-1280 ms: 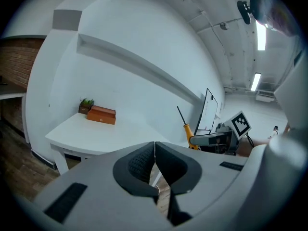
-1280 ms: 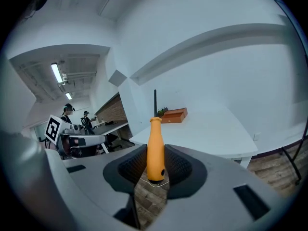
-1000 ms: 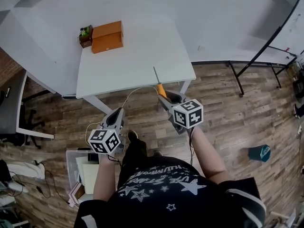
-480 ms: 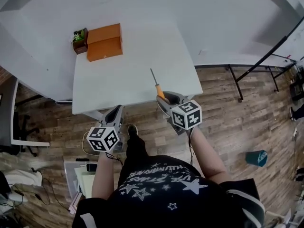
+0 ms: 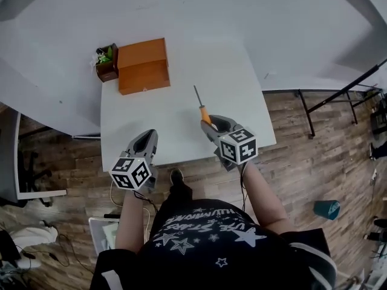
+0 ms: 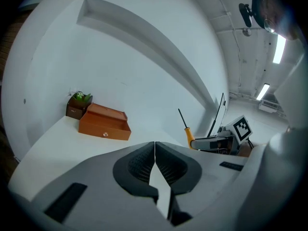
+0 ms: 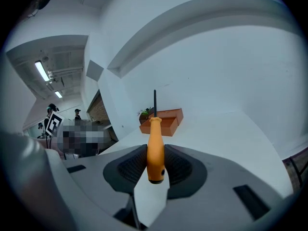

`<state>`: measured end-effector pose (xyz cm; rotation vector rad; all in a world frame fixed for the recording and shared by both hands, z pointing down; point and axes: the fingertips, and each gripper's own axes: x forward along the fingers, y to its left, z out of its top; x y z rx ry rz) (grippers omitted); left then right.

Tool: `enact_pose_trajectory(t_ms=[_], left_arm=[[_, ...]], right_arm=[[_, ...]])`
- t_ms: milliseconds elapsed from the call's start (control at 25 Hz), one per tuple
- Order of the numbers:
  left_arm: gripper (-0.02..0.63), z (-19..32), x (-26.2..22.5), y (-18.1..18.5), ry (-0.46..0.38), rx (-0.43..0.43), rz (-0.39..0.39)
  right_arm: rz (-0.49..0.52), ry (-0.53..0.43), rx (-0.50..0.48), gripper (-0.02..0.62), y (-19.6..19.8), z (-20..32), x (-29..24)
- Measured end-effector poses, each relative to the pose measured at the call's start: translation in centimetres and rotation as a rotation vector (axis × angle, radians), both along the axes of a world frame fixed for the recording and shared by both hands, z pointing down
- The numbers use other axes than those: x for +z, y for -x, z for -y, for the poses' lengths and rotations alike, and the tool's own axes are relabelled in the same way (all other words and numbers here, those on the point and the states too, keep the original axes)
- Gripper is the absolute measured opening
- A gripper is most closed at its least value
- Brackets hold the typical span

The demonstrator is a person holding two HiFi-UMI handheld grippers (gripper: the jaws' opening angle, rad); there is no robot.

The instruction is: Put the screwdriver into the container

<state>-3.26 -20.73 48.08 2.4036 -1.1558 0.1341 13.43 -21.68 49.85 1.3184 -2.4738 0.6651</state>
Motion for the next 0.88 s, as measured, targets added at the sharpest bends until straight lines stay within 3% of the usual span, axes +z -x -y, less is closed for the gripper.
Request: enact_pose_trajectory(t_ms=[440,880], left_arm=[[0.021,11.3,-1.0,5.8,-0.019,-0.045,-0.017],[0.021,19.3,-0.6,10.9,-0.014,-0.091,-0.031]], right_arm=[[-0.038,-0.028,-0.053,0.130,5.0,12.4,-1.4],[-0.260,-0.066,-0.255,0.130,12.0,22.5,-0.5]])
